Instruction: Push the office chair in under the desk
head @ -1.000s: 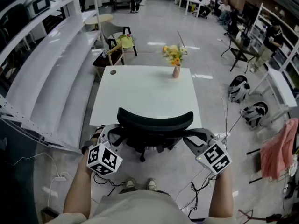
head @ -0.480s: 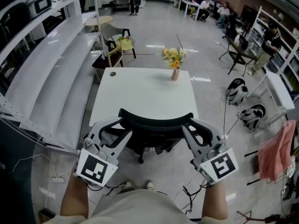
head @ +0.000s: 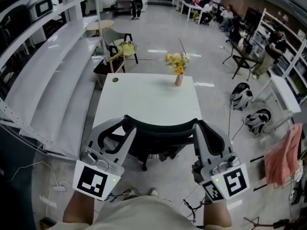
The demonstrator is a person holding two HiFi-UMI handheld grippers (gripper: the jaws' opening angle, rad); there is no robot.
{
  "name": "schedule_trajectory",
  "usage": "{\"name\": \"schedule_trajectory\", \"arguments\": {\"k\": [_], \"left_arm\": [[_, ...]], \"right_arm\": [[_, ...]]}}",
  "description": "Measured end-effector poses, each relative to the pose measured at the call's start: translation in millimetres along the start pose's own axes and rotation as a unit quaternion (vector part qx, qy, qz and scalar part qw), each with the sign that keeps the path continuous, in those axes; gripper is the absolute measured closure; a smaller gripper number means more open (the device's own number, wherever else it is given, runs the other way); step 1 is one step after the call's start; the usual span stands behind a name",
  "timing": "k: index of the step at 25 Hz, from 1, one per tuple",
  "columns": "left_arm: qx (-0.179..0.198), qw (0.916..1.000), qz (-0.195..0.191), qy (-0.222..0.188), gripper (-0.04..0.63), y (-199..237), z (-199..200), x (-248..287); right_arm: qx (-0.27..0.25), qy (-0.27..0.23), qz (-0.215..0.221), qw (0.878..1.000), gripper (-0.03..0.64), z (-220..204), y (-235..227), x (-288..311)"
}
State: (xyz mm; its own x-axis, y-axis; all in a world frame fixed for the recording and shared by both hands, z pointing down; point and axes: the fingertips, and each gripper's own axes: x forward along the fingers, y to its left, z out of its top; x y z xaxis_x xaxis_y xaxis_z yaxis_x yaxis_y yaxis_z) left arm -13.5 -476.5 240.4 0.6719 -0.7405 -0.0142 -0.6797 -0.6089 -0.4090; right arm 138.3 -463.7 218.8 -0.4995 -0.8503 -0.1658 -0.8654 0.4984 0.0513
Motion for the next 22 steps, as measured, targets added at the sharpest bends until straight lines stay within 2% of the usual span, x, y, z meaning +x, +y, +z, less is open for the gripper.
{"name": "schedule_trajectory", "arguments": {"k": [2, 3, 5, 8, 12, 17, 22], "left_arm": [[-0.044, 0.9990, 0.006, -0.007, 0.496, 0.7, -1.9, -4.7], [-0.050, 0.9987, 0.010, -0.009, 0.499, 1.5, -3.1, -6.9], [-0.047, 0.9987, 0.020, -0.009, 0.503, 3.2, -6.8, -10.5], [-0.062, 0.9974, 0.035, -0.007, 0.525, 4.7, -15.5, -13.2], [-0.063, 0.9974, 0.035, 0.000, 0.551, -0.3, -28.2, -11.8], [-0.073, 0.9960, 0.048, 0.019, 0.583, -8.5, -51.2, -9.7], [-0.083, 0.9949, 0.048, 0.029, 0.584, -16.7, -71.9, -8.9]], "right_arm": [[0.019, -0.006, -0.014, 1.000, 0.604, 2.9, -3.6, -3.4], [0.024, -0.006, -0.020, 1.000, 0.607, 2.3, -5.0, -4.7], [0.019, 0.000, -0.029, 0.999, 0.611, -1.1, -5.7, -6.9], [-0.019, 0.012, -0.045, 0.999, 0.611, -8.1, -2.0, -8.8], [-0.060, 0.029, -0.050, 0.997, 0.611, -21.3, 9.1, -8.1], [-0.014, 0.065, -0.029, 0.997, 0.611, -56.9, 17.4, -7.0], [-0.024, 0.105, -0.023, 0.994, 0.611, -88.8, 22.5, -6.9]]}}
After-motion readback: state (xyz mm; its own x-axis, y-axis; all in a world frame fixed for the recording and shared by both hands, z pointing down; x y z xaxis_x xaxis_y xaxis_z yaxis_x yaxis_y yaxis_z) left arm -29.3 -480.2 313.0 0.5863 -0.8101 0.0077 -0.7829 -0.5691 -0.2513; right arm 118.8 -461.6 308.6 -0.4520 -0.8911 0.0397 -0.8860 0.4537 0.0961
